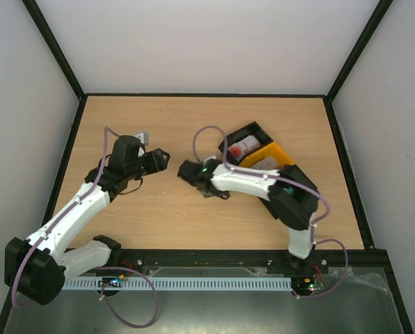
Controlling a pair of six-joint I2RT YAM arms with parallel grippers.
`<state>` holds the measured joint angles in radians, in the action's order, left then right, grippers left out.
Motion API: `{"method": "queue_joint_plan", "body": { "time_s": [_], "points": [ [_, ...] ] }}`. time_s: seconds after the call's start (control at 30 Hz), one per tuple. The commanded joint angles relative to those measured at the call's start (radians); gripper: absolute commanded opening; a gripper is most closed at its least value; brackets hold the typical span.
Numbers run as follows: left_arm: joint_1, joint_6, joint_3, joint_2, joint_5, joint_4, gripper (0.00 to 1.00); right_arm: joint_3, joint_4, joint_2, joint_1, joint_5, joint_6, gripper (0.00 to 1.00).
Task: Put the credit cards into the card holder
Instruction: Pick up the card holder from the center of the board.
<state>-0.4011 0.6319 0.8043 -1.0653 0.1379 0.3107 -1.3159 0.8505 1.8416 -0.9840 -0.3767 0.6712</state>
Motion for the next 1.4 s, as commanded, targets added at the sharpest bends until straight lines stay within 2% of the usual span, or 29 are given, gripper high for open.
{"method": "queue_joint_plan", "body": {
  "time_s": [0.0, 0.07, 0.1, 0.17, 0.23, 0.3, 0.37, 0.6, 0.8, 1.0, 1.13, 1.37],
  "points": [
    [0.008, 0.008, 0.011, 0.035, -0.019, 0.055, 0.72, -0.104, 0.162, 0.143, -0.104, -0.104, 0.095, 0.02],
    [0.008, 0.012, 0.009, 0.046, -0.021, 0.056, 0.72, -0.157, 0.148, 0.208, -0.145, -0.057, 0.091, 0.04],
    [0.008, 0.012, 0.009, 0.049, -0.021, 0.057, 0.72, -0.176, 0.123, 0.236, -0.164, -0.024, 0.086, 0.09],
    [0.009, 0.011, 0.013, 0.056, -0.023, 0.068, 0.73, -0.191, 0.051, 0.253, -0.187, 0.055, 0.073, 0.28],
    [0.010, 0.006, 0.016, 0.059, -0.021, 0.076, 0.74, -0.175, -0.059, 0.240, -0.191, 0.135, 0.066, 0.41],
    [0.011, 0.003, 0.015, 0.057, -0.015, 0.080, 0.76, -0.149, -0.125, 0.217, -0.188, 0.177, 0.068, 0.50],
    [0.012, 0.002, 0.007, 0.057, -0.014, 0.082, 0.78, -0.134, -0.170, 0.186, -0.177, 0.210, 0.071, 0.55],
    [0.015, 0.011, -0.055, 0.034, 0.038, 0.044, 0.86, 0.016, -0.357, -0.093, -0.107, 0.296, 0.081, 0.56],
    [-0.014, 0.107, -0.202, -0.016, 0.209, -0.138, 0.86, 0.176, -0.306, -0.267, 0.014, 0.203, 0.036, 0.54],
    [-0.121, 0.232, -0.304, -0.107, 0.233, -0.301, 0.80, 0.227, -0.305, -0.249, 0.041, 0.269, -0.092, 0.53],
    [-0.155, 0.282, -0.332, -0.161, 0.238, -0.370, 0.77, 0.224, -0.334, -0.198, 0.042, 0.296, -0.110, 0.51],
    [-0.175, 0.295, -0.342, -0.239, 0.232, -0.406, 0.73, 0.221, -0.340, -0.133, 0.043, 0.254, -0.083, 0.29]
  ]
}}
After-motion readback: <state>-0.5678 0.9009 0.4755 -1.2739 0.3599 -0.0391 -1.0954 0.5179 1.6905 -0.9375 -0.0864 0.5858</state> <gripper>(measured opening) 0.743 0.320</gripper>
